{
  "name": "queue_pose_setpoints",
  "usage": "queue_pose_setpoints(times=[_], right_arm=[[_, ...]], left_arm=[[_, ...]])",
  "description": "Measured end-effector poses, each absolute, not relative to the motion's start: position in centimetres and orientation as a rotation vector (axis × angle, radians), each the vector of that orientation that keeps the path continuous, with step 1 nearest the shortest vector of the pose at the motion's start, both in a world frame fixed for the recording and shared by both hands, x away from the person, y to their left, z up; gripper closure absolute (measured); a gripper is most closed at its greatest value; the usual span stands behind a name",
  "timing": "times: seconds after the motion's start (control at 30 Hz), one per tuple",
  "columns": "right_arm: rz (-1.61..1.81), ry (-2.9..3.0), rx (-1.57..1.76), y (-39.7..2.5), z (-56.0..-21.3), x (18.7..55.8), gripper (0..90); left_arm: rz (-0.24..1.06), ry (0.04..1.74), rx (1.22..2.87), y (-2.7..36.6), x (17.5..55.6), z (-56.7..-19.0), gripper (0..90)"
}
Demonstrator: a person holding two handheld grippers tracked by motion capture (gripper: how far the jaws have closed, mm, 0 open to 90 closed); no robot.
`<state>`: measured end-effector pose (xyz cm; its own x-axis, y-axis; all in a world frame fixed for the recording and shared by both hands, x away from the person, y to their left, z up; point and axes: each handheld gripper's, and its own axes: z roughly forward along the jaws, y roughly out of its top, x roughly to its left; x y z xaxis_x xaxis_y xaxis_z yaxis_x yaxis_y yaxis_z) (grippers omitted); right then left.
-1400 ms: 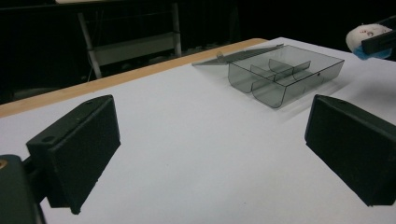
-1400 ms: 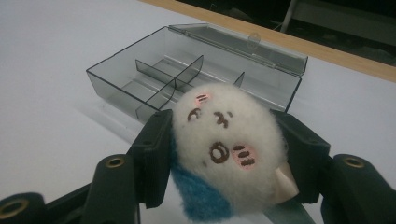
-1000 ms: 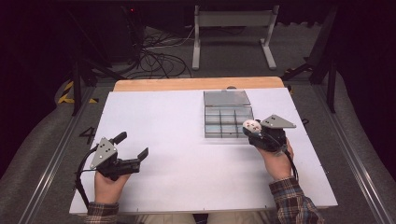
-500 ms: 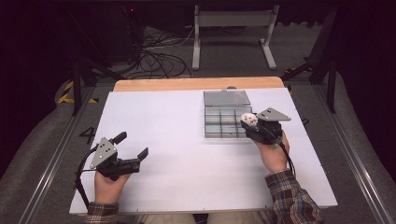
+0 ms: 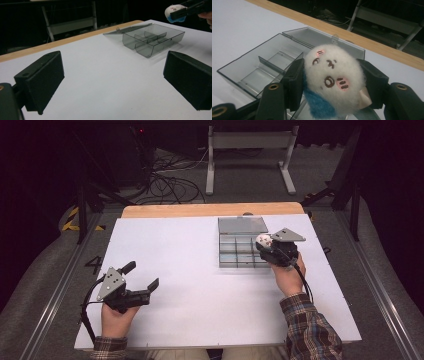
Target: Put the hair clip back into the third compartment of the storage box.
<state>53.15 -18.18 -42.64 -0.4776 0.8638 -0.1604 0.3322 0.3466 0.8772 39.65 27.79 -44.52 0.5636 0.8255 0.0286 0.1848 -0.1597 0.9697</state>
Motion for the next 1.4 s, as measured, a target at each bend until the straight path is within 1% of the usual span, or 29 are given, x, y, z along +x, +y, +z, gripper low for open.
queue_pose_setpoints(times=[0.77,1.1,1.4], right_arm=[[1.022,1.961,1.024,-17.9,-44.4,55.7,43.3],[0.921,2.018,0.970,-17.0,-45.1,57.1,42.8],[0.860,2.047,0.999,-16.8,-45.7,57.9,42.2]], left_arm=[[0.705,0.859,1.666,27.8,39.7,-44.5,3.7],[0.698,0.855,1.659,27.8,39.7,-44.5,3.7],[0.699,0.855,1.663,27.8,39.7,-44.5,3.7]])
